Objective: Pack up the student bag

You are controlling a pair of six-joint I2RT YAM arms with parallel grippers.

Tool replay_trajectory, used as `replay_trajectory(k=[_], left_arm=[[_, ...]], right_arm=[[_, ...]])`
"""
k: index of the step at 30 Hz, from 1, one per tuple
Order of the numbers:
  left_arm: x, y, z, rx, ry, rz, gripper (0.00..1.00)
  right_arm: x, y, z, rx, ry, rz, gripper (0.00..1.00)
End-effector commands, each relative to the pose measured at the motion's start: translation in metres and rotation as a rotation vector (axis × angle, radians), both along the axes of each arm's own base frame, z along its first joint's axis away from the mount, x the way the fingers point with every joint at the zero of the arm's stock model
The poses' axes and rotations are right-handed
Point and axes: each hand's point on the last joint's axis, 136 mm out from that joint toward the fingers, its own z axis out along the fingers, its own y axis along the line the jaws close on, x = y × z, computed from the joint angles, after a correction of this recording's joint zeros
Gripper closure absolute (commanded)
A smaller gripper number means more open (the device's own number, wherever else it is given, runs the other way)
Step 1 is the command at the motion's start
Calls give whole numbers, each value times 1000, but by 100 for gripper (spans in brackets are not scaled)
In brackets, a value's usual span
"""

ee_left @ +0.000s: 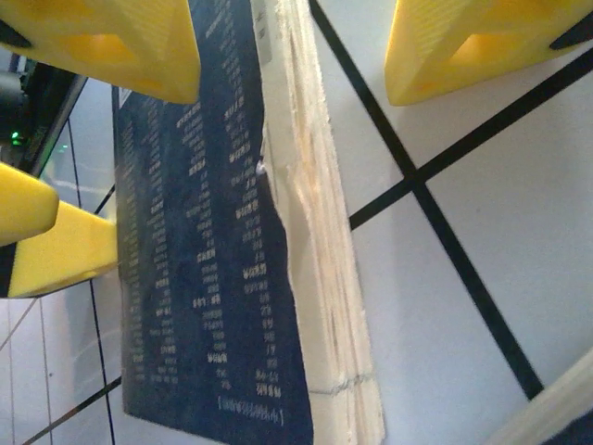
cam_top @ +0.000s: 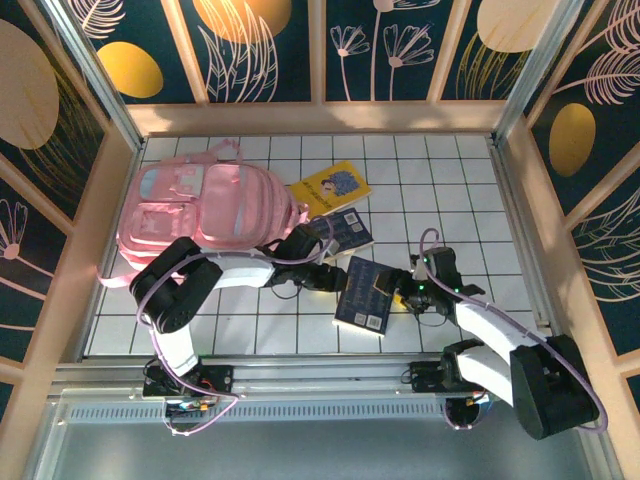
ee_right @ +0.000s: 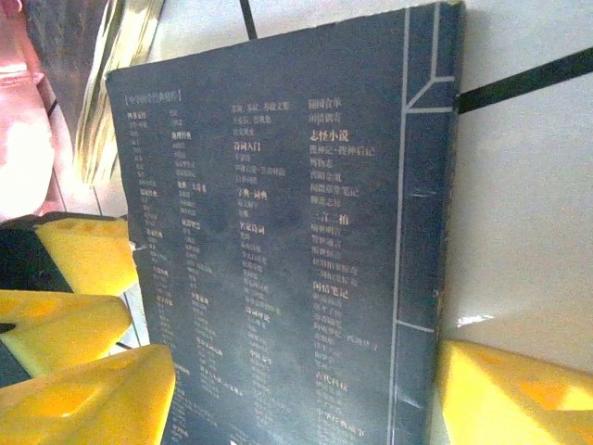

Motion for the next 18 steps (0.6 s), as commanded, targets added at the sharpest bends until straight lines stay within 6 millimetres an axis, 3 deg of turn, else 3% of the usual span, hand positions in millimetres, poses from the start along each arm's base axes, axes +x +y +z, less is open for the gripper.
replay_trajectory(k=[1,10,18], left_arm=[[3,-17,6,-54,5,-25,46],[-1,-11,-1,-20,3,-32,48],[-3,-11,-3,-26,9,-34,48]], right_arm=[[2,19,12,87,-61,96,25],[5,35,59,257,-172,135,26],[-5,40,66,312,-187,181,27]])
